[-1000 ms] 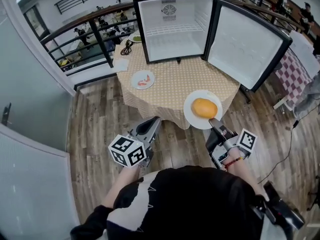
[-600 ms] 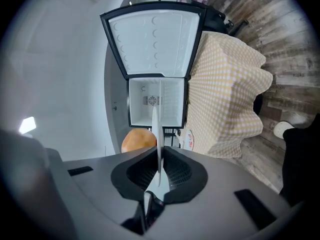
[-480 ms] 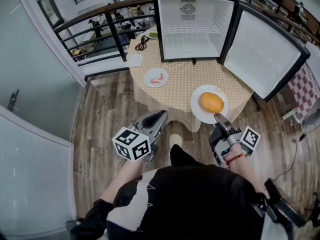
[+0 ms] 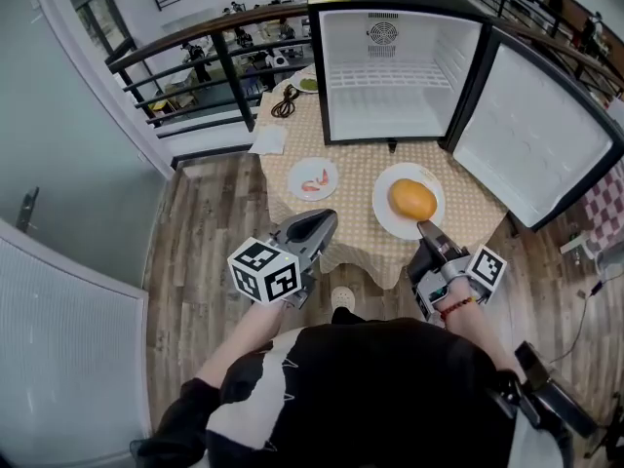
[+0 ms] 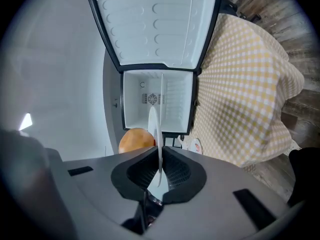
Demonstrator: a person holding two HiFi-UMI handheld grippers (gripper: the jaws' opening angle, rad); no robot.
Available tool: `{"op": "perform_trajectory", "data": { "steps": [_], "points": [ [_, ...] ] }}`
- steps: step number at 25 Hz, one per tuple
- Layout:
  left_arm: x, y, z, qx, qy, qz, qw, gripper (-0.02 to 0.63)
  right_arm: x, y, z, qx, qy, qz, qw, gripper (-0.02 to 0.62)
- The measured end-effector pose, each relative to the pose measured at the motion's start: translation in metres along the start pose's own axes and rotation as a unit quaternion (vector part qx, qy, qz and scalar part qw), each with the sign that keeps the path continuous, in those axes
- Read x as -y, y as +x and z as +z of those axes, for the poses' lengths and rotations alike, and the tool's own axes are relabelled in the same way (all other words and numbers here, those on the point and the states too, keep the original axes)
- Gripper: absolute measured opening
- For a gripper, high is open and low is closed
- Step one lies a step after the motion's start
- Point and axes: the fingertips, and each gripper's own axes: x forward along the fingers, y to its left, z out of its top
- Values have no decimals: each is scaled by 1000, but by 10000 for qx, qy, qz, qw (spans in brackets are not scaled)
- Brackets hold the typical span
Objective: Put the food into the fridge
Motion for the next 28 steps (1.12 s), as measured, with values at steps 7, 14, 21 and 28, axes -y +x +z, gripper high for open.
{"op": "perform_trajectory", "data": {
  "steps": [7,14,21,28],
  "points": [
    [-43,50,4,-298,26,-194,9994,17,8,71,31,-75,71,-38,9999,23],
    [-100,82,2,-619,-29,-47,9981,14,18,144,58,-247,56,-185,9995,23],
    [-146,99,4,-872,288,142,9957,14,46,200,84,-249,297,-513,9979,23],
    [-170,128,-19,-1137,296,-101,9930,14,82,231,102,-160,341,-860,9956,23]
  ]
}}
